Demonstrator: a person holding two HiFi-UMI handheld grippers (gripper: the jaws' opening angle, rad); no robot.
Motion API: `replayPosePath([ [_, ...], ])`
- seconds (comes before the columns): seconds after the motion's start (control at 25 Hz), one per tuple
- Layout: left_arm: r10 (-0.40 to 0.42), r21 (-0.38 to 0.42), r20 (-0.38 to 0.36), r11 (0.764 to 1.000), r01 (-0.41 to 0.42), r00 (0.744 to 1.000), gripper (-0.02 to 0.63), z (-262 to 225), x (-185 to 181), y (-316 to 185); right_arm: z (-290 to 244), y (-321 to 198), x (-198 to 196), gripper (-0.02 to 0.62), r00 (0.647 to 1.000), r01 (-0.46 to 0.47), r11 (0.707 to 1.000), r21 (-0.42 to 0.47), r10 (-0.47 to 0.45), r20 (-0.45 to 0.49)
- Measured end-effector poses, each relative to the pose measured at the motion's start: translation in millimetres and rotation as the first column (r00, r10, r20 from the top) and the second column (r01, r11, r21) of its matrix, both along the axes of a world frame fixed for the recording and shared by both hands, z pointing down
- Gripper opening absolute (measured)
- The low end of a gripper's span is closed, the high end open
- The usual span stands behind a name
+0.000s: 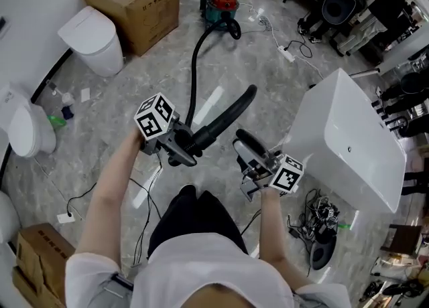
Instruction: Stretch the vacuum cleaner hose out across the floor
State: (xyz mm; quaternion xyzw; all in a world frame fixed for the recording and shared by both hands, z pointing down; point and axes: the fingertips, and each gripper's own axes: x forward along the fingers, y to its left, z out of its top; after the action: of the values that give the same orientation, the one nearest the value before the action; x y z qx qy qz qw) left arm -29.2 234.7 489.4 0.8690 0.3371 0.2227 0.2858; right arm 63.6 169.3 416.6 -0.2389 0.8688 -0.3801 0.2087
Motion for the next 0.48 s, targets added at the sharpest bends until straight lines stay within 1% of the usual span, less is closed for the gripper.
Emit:
replayPosePath([
  [0.04,0.048,-0.006,0.058,0.999,-0.048,0.997,0.16,8,-3,4,0,0,4,0.252,1.0,-0.012,1.0,0.005,0.012,-0.014],
  [0.08,0.099,-0.01,0.117,0.995,-0.098,0.988,0.16,17,-6,9,-1,1,8,0.252,0.999,-0.023,1.0,0.015,0.023,-0.031],
  [0.12,0.147,-0.011,0.175,0.989,-0.147,0.973,0.16,25,-8,13,-2,2,10,0.252,0.998,-0.03,0.999,0.03,0.032,-0.056],
  [0.2,0.228,-0.016,0.281,0.972,-0.233,0.932,0.16,41,-11,22,-2,6,11,0.252,0.989,-0.016,0.996,0.083,0.028,-0.144],
  [0.24,0.263,-0.025,0.324,0.962,-0.27,0.909,0.16,47,-13,26,0,10,8,0.252,0.978,0.014,0.993,0.117,0.011,-0.211],
  [0.28,0.295,-0.037,0.357,0.952,-0.303,0.886,0.16,51,-13,30,4,14,4,0.252,0.957,0.061,0.987,0.151,-0.015,-0.291],
  [0.32,0.324,-0.049,0.381,0.942,-0.331,0.866,0.16,53,-13,34,8,18,-2,0.252,0.922,0.126,0.976,0.179,-0.048,-0.383],
  [0.36,0.35,-0.057,0.397,0.932,-0.357,0.849,0.16,53,-12,36,15,21,-8,0.252,0.873,0.204,0.96,0.194,-0.089,-0.479],
  [0.4,0.371,-0.064,0.41,0.923,-0.38,0.833,0.16,53,-11,37,21,23,-15,0.252,0.811,0.291,0.937,0.193,-0.135,-0.569],
  [0.48,0.404,-0.08,0.438,0.907,-0.413,0.803,0.159,55,-10,37,32,26,-27,0.252,0.675,0.46,0.875,0.154,-0.232,-0.7],
])
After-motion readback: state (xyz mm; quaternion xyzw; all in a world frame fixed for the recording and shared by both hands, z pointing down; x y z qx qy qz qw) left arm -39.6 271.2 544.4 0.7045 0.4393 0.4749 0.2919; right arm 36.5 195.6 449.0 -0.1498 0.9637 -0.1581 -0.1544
